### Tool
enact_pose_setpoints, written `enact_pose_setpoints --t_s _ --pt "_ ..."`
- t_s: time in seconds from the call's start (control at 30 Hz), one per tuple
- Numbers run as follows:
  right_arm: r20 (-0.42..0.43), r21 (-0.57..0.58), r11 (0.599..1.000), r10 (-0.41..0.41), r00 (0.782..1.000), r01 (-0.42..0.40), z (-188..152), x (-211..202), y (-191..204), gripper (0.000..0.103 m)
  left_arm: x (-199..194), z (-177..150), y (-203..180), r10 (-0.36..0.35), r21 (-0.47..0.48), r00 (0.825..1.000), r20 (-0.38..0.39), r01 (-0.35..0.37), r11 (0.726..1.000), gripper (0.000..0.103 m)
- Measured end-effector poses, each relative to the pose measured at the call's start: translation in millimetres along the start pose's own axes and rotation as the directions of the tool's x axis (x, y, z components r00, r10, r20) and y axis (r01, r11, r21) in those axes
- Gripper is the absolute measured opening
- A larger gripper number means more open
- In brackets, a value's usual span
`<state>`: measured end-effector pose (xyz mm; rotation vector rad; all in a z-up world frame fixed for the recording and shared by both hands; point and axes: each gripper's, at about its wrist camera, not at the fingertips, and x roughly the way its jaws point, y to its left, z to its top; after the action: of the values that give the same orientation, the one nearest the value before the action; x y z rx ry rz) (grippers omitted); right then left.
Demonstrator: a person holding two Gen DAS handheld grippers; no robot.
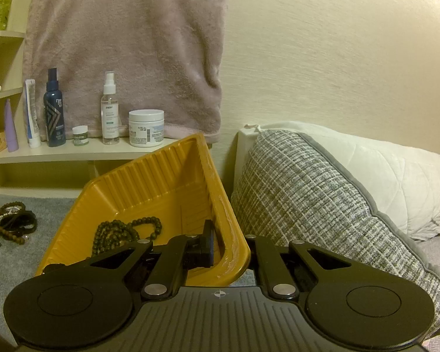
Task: Organize jewelry
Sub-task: 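Carry the red bead bracelet into the orange tray and open the left gripper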
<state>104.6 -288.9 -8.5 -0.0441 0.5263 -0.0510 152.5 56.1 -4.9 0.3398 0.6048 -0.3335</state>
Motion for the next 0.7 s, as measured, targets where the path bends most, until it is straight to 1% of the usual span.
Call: enact_pose_setpoints --t_s 0.17,0.37,0.5,0.7 --pt "0.003 0.001 1.0 0.002 1.0 -0.002 0.6 0.0 0.1 0.008 -5.8 18.4 -8.2 -0.009 0.025 0.999 0.04 0.008 1.0 0.016" --pt "0.004 0.009 1.0 0.003 1.0 -0.003 -1.2 -0.2 -0.8 0.008 -7.1 41.6 -36.6 -0.075 0.046 0.993 0.09 0.071 0.996 0.016" --pt "0.004 0.013 1.0 0.003 1.0 -0.003 -1.0 -0.3 -0.7 0.008 -5.3 55.9 -61.8 -0.14 0.054 0.983 0.12 0.135 0.989 0.016" --pt "0.004 0.019 1.0 0.003 1.0 -0.003 -1.5 0.0 -0.8 0.008 -0.1 73.5 -99.4 -0.241 0.057 0.958 0.153 0.235 0.97 0.017"
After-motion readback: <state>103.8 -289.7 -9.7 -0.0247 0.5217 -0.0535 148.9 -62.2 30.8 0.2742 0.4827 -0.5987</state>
